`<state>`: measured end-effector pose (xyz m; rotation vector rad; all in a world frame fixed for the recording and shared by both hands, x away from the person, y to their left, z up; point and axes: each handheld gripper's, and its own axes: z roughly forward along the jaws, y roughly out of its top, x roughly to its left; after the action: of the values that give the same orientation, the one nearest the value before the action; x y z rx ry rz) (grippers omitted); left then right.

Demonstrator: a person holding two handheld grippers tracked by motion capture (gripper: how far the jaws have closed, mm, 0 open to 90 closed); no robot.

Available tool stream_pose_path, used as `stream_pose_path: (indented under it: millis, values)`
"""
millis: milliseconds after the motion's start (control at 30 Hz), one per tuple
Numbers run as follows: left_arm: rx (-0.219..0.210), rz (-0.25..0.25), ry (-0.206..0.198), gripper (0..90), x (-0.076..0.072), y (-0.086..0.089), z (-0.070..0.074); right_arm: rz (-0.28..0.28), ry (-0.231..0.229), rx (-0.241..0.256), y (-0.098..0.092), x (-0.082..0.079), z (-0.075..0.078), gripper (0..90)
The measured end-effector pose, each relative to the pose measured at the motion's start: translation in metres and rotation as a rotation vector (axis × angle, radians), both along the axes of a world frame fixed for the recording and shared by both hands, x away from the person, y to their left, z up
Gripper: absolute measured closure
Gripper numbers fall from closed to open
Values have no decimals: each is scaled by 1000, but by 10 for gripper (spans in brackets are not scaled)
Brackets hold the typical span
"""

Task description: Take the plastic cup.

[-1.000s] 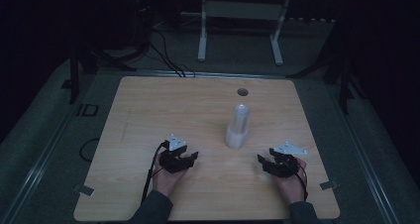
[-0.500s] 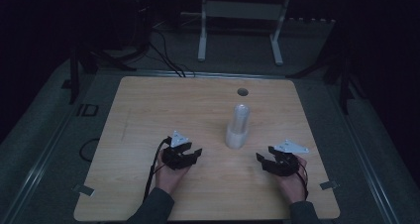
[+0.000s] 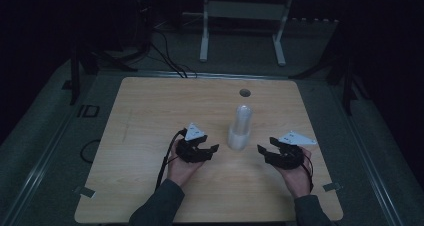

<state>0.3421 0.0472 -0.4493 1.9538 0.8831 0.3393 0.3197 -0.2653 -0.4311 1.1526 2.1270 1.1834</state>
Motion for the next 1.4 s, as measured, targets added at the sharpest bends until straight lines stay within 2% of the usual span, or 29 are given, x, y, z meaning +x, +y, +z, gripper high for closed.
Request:
stream_pose_path:
  millis: [133,300,433,567,833,1000,1167,1400]
  values:
    - [-1,-26,-16,395,5,-11,1,13,-11,13,2,3,7,410]
    - [-14,-47,-9,371,12,-20,-1,30,-26,6,7,6,15,401]
    - [-17,-53,-9,366,17,-27,-3,31,-33,11,10,9,21,381]
    - [-24,-54,-20,348,20,-32,-4,50,-37,37,14,12,26,381]
    - [-46,-45,-27,321,29,-36,-6,70,-68,37,25,18,38,344]
    - [-44,-51,-26,261,31,-40,-6,88,-79,66,31,25,45,334]
    - [-45,-60,-24,221,32,-42,-9,99,-101,61,41,33,54,319]
    - [-54,-66,-38,223,32,-44,-8,117,-121,47,56,46,60,310]
